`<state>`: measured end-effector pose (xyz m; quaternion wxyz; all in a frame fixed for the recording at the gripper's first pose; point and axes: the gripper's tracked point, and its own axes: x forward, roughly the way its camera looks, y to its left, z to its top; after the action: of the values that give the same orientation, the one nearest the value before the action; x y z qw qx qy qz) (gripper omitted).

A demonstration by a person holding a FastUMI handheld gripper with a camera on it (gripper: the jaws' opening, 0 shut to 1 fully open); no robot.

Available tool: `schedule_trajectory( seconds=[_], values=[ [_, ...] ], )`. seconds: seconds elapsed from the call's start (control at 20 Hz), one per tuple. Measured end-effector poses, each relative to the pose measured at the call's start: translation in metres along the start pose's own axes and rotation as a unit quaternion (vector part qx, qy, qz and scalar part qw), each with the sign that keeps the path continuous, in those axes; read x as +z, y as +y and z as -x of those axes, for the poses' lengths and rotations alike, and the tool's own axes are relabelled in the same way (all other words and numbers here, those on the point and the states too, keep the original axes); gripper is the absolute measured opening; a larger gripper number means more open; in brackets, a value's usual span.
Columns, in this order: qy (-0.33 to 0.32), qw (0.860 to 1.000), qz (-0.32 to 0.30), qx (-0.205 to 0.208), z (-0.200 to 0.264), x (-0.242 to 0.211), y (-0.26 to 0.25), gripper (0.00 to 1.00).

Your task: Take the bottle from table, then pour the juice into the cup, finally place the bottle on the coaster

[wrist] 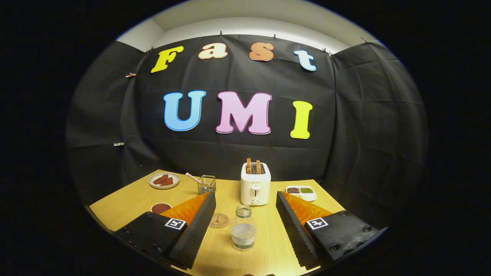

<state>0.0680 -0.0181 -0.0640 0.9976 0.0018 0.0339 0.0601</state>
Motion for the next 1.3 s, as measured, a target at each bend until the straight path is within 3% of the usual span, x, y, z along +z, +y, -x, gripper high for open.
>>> schedule_trajectory(
  seconds=[0.5, 1.3],
  values=[
    [0.016, 0.998, -0.021, 0.049, -0.039, -0.065, 0.006, 0.98],
    [0.057, 0.997, -0.012, 0.044, -0.074, -0.147, 0.005, 0.98]
  ],
)
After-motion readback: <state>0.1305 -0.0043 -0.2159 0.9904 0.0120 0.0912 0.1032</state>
